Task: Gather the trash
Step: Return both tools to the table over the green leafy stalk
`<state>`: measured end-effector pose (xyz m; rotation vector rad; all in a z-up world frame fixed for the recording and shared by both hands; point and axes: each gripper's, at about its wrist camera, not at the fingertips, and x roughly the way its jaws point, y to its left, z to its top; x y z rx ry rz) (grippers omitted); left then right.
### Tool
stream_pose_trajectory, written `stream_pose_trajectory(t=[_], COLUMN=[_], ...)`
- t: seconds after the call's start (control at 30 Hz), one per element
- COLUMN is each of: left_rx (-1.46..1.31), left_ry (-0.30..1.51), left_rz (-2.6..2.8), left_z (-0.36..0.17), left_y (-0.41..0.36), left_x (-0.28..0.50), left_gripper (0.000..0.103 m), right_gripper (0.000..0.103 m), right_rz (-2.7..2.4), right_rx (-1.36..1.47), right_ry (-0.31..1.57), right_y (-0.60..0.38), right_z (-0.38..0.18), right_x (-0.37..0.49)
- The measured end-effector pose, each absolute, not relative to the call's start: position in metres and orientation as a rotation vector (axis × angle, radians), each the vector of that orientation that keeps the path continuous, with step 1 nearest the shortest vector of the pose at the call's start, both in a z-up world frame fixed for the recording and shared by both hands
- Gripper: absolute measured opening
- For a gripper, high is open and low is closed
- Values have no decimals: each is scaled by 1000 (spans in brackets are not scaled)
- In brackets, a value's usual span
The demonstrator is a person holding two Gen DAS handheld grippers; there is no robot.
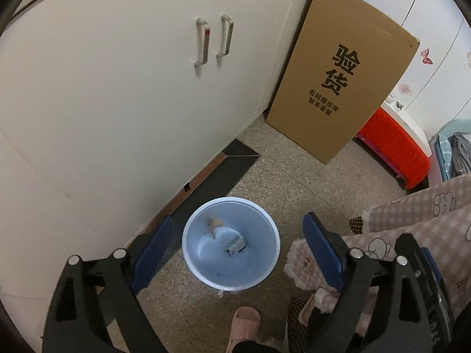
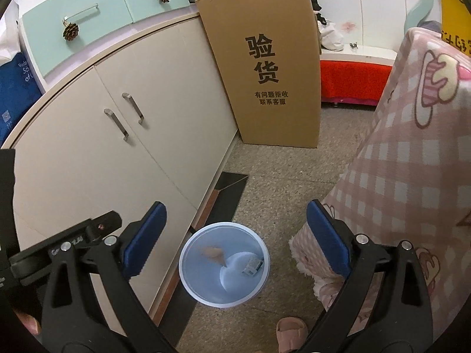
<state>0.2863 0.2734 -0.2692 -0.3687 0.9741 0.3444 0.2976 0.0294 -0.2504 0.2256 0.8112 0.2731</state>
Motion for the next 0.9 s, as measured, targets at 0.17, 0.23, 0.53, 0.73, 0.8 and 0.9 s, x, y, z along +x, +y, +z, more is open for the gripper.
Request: stream_pose_trajectory(t=[0.17, 0.23, 0.53, 0.73, 0.8, 0.9], left_rx=[-357, -348, -357, -302, -270, -191], left_ry=[927, 884, 652, 613, 617, 604], left_rz=[366, 380, 341, 154, 90, -4], left_z=[-244, -226, -117, -71, -61, -47], left_y=[274, 273, 244, 174, 141, 92], left_x=[256, 243, 186, 184, 188, 193], left_gripper=[88, 88, 88, 88, 88, 88], right_gripper=[94, 94, 94, 94, 94, 94], right_rz=[326, 356, 433, 323, 276, 209], right_rx=[199, 205, 242, 276, 284, 295], right_ry=[814, 804, 628, 559, 550, 561], right_y=[35, 35, 4, -80, -110, -157], right_z=[-237, -223, -102, -52, -45, -39], right_x=[285, 276, 223, 199, 195, 193])
